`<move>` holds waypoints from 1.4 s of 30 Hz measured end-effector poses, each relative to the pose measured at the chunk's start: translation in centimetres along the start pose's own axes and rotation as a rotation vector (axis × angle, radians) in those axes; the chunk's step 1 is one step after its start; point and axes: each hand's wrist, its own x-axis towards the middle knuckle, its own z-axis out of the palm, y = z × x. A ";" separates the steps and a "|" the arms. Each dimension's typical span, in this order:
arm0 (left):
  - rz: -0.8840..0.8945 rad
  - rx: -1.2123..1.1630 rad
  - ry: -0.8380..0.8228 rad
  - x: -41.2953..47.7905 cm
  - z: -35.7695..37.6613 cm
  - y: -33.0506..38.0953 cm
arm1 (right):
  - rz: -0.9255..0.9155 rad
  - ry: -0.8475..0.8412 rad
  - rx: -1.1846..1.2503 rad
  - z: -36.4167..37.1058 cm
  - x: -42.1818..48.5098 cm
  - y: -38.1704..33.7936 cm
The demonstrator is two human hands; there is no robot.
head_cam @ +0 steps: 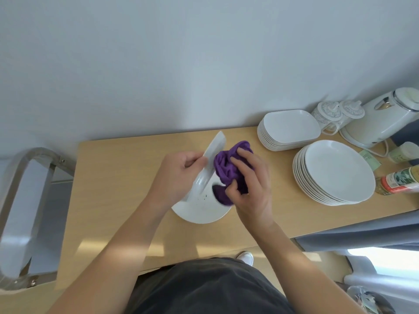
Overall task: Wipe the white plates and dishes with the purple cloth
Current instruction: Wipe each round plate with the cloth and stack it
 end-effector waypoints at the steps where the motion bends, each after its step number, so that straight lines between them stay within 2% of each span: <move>1: 0.007 -0.031 -0.003 -0.2 0.0 0.4 | -0.020 -0.014 0.015 0.6 0.1 -0.3; 5: 0.027 -0.101 -0.005 -0.5 -0.3 1.1 | 0.006 -0.029 0.078 2.5 2.0 -1.3; 7: 0.043 -0.075 0.001 -0.4 -0.7 0.7 | 0.161 -0.060 0.168 3.1 3.1 -1.5; 9: 0.050 -0.019 0.010 -0.5 -1.1 0.2 | 0.425 -0.083 0.301 3.3 4.2 -1.7; 11: 0.046 0.018 0.005 -0.6 -1.2 0.1 | 0.632 -0.096 0.296 3.6 5.0 -1.1; 14: 0.054 0.034 -0.002 -0.7 -1.1 0.0 | 0.658 -0.146 0.214 3.8 4.8 -0.2; 16: 0.037 -0.015 0.025 -0.6 -1.2 0.1 | 0.568 -0.121 0.262 3.6 4.0 -1.3; 22: -0.052 -0.277 0.146 0.1 -1.8 0.8 | -0.185 -0.158 0.127 3.5 -1.2 -3.1; 24: -0.073 -0.310 0.144 0.4 -1.9 0.8 | -0.258 -0.187 0.060 4.0 -3.0 -2.8; 26: -0.063 -0.268 0.118 0.5 -1.7 0.8 | -0.182 -0.143 0.108 4.3 -2.7 -2.7; 29: -0.023 -0.166 0.066 0.1 -1.4 0.7 | 0.068 -0.014 0.191 4.2 0.3 -2.9; 31: -0.007 -0.123 0.028 0.1 -1.5 0.3 | 0.193 0.009 0.208 4.1 2.5 -2.3; 38: 0.017 0.039 -0.019 -0.1 -1.6 0.4 | 0.445 -0.160 0.056 3.6 4.7 3.7; 42: 0.122 0.222 -0.013 -0.1 -0.3 1.1 | 0.531 -0.269 0.018 2.5 3.3 5.6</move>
